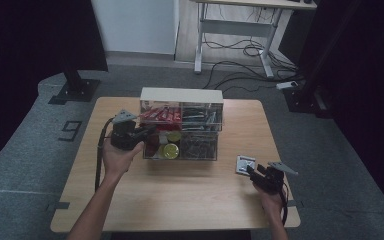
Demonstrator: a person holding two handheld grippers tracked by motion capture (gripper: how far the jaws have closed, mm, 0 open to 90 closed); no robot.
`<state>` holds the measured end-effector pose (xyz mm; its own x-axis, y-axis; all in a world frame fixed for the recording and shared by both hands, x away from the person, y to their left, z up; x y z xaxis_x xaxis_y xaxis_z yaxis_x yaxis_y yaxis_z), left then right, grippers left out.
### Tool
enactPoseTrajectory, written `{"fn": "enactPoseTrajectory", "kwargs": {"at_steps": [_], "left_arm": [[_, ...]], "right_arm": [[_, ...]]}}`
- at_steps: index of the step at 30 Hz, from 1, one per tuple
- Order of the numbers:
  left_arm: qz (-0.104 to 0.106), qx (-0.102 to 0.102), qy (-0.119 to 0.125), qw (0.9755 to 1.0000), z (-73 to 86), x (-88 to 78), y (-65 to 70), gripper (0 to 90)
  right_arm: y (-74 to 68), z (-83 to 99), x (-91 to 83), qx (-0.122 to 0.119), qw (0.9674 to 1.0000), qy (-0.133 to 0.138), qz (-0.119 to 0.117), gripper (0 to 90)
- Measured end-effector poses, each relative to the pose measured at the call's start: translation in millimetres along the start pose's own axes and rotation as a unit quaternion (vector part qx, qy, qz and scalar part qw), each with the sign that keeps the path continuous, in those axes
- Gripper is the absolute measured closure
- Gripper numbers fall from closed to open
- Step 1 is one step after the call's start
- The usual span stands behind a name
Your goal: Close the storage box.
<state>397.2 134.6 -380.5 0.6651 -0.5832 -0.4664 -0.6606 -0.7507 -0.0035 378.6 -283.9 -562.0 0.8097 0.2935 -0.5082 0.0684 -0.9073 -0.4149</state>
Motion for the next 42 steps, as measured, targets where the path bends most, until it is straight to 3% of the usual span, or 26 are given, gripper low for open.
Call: {"fn": "enactPoseTrajectory", "kwargs": {"at_steps": [9, 15, 22, 30, 42], "left_arm": [[0.005, 0.014, 0.015, 0.9998, 17.3, -13.2, -3.0, 82.4], [-0.011, 0.022, 0.029, 0.9993, 30.0, -22.1, -3.8, 61.2], [-0.017, 0.027, 0.036, 0.9989, 50.7, -28.7, -0.6, 51.6], [-0.029, 0.039, 0.011, 0.9987, 86.1, -27.4, -2.1, 48.4], [-0.033, 0.010, -0.033, 0.9989, 146.4, -12.5, -12.1, 46.8]], "right_arm": [[-0.5, -0.5, -2.0, -0.005, 1.0000, 0.004, -0.005, 45.9], [-3.9, -0.1, -2.8, -0.012, 0.9999, 0.006, -0.011, 45.5], [-6.4, 0.7, -4.8, -0.022, 0.9996, 0.007, -0.017, 44.9], [-5.8, 2.3, -9.4, -0.032, 0.9992, 0.007, -0.023, 44.4], [-5.8, 10.1, -10.1, -0.055, 0.9981, -0.001, -0.028, 44.0]]}}
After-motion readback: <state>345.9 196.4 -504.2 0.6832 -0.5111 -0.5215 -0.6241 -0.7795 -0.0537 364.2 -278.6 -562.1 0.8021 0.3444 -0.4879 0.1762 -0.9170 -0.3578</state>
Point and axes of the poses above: each handheld gripper's, and its own axes: x roughly forward along the jaws, z roughly out of its underside, y roughly to its right, the point moved 5 cm from there along x, roughly forward along the jaws, and after that the axes turned 13 degrees about x, right-handed, at the moved point
